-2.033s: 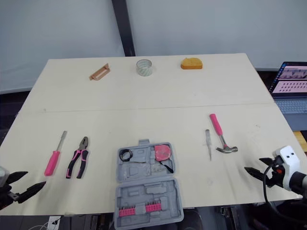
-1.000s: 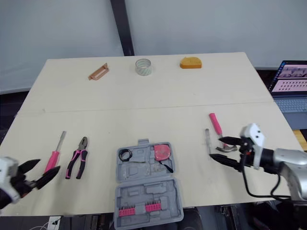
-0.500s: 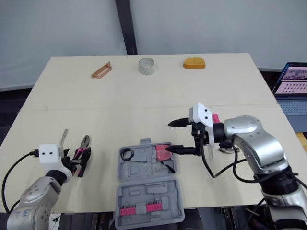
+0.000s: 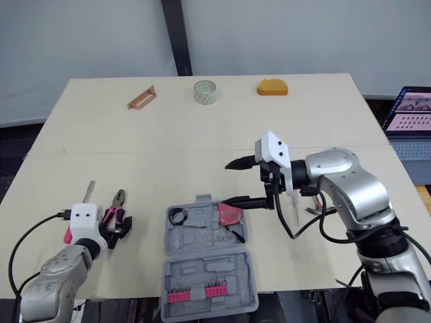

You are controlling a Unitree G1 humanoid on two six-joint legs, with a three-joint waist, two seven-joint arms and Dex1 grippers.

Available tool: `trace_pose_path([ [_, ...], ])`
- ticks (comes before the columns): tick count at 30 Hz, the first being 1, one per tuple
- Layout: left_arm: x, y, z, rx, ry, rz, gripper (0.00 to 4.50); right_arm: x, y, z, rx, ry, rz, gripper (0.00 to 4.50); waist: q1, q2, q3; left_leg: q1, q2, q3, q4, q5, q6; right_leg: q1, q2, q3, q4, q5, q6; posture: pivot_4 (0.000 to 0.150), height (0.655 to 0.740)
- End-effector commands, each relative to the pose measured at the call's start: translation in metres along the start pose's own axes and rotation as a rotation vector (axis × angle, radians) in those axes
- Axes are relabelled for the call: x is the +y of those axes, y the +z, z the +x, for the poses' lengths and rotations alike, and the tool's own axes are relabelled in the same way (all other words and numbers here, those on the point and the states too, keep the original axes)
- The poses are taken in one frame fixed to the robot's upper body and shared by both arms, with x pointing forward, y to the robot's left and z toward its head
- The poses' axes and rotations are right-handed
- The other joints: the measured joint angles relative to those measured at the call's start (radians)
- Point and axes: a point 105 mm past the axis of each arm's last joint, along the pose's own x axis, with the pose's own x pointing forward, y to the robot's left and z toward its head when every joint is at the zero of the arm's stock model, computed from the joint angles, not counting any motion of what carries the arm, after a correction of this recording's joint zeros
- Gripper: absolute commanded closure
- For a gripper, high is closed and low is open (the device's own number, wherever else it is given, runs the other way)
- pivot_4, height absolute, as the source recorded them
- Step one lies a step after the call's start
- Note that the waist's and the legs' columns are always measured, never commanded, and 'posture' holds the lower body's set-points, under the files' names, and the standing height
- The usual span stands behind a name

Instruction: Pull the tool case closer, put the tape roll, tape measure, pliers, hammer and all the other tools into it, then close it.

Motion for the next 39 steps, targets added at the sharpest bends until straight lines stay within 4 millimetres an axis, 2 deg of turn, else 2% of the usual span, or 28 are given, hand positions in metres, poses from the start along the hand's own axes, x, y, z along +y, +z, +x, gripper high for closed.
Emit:
trace_pose_path([
  [1,-0.002,-0.012,0.001,0.059,-0.014,0.025,0.0,0.002,0.015,-0.003,-0.016,0.007,-0.051,0.07,0.001,0.0,0.0,0.0,0.0,0.0,0.0,0.0,0.0,0.0,0.0,0.0,0.0,0.0,0.0,0.15,0.74],
  [4,-0.003,-0.013,0.001,0.058,-0.022,0.018,0.0,0.002,0.015,-0.003,-0.017,0.007,-0.049,0.07,0.001,0.0,0.0,0.001,0.0,0.0,0.0,0.0,0.0,0.001,0.0,0.0,0.0,0.0,0.0,0.15,0.74],
  [7,-0.004,-0.015,0.001,0.072,-0.03,0.032,0.89,0.003,0.016,-0.004,-0.015,0.007,-0.045,0.0,0.001,0.0,0.0,0.001,0.0,0.0,0.0,0.0,0.0,0.001,0.0,0.0,0.0,0.0,0.0,0.15,0.74],
  [9,-0.003,-0.016,0.0,0.072,-0.023,0.022,1.85,0.003,0.016,-0.004,-0.014,0.006,-0.043,0.0,-0.001,0.0,0.0,0.001,0.0,0.0,0.0,0.0,0.0,0.001,0.0,0.0,0.0,0.0,0.0,0.15,0.74],
  [14,0.001,-0.019,0.0,0.074,-0.013,0.021,1.9,0.003,0.015,-0.004,-0.008,0.005,-0.039,0.0,-0.001,0.0,0.0,0.001,0.0,0.0,0.0,0.0,0.0,0.0,0.0,0.0,0.001,0.0,0.0,0.15,0.74],
  [17,0.0,-0.013,0.002,0.043,-0.039,0.032,1.9,0.001,0.014,-0.003,-0.009,0.001,-0.035,0.0,0.0,0.0,0.0,0.001,0.0,0.0,0.0,0.0,0.0,0.0,0.0,0.0,0.001,0.0,0.0,0.15,0.74],
  [20,0.002,0.011,0.002,-0.053,-0.082,0.063,1.9,-0.002,0.013,-0.002,-0.011,-0.011,-0.038,0.0,0.0,0.0,0.0,0.001,0.0,0.0,0.0,0.0,0.0,0.0,0.0,0.0,0.001,0.0,0.0,0.15,0.74],
  [22,0.0,0.039,-0.001,-0.14,-0.159,0.115,1.9,-0.005,0.016,-0.001,-0.015,-0.016,-0.05,0.0,0.0,0.0,0.0,0.0,0.0,0.0,0.0,0.0,-0.001,-0.001,0.0,0.0,0.001,0.0,0.0,0.15,0.74],
  [26,-0.023,0.088,-0.015,-0.261,-0.43,0.336,1.9,-0.006,0.027,0.005,0.009,0.023,-0.11,0.0,-0.002,-0.002,0.001,-0.007,0.0,-0.001,0.002,0.001,-0.002,-0.008,0.0,0.0,0.002,0.0,-0.001,0.15,0.74],
  [30,-0.039,0.107,-0.021,-0.273,-0.629,0.52,1.9,-0.013,0.024,0.008,0.104,0.012,-0.178,0.0,-0.007,-0.002,0.001,-0.011,0.0,-0.002,0.003,0.001,-0.001,-0.011,0.0,-0.002,0.001,0.0,-0.001,0.15,0.74],
  [34,-0.068,0.134,-0.022,-0.266,-0.897,0.706,1.9,-0.029,0.03,0.021,0.135,-0.006,-0.2,0.0,-0.014,-0.002,0.002,-0.012,0.0,-0.002,0.001,0.001,-0.001,-0.012,0.0,-0.003,0.001,0.001,-0.001,0.15,0.74],
  [37,-0.08,0.141,-0.021,-0.252,-0.975,0.769,1.9,-0.034,0.031,0.028,0.158,-0.01,-0.218,0.0,-0.03,-0.002,0.002,-0.012,0.0,-0.002,0.001,0.002,-0.001,-0.013,0.0,-0.003,0.003,0.001,-0.001,0.15,0.74],
  [39,-0.095,0.147,-0.022,-0.272,-1.035,0.824,1.9,-0.035,0.031,0.037,0.187,-0.003,-0.23,0.0,-0.039,-0.002,0.002,-0.012,0.0,-0.001,0.0,0.002,-0.001,-0.014,0.0,-0.004,0.004,0.001,0.0,0.15,0.74],
])
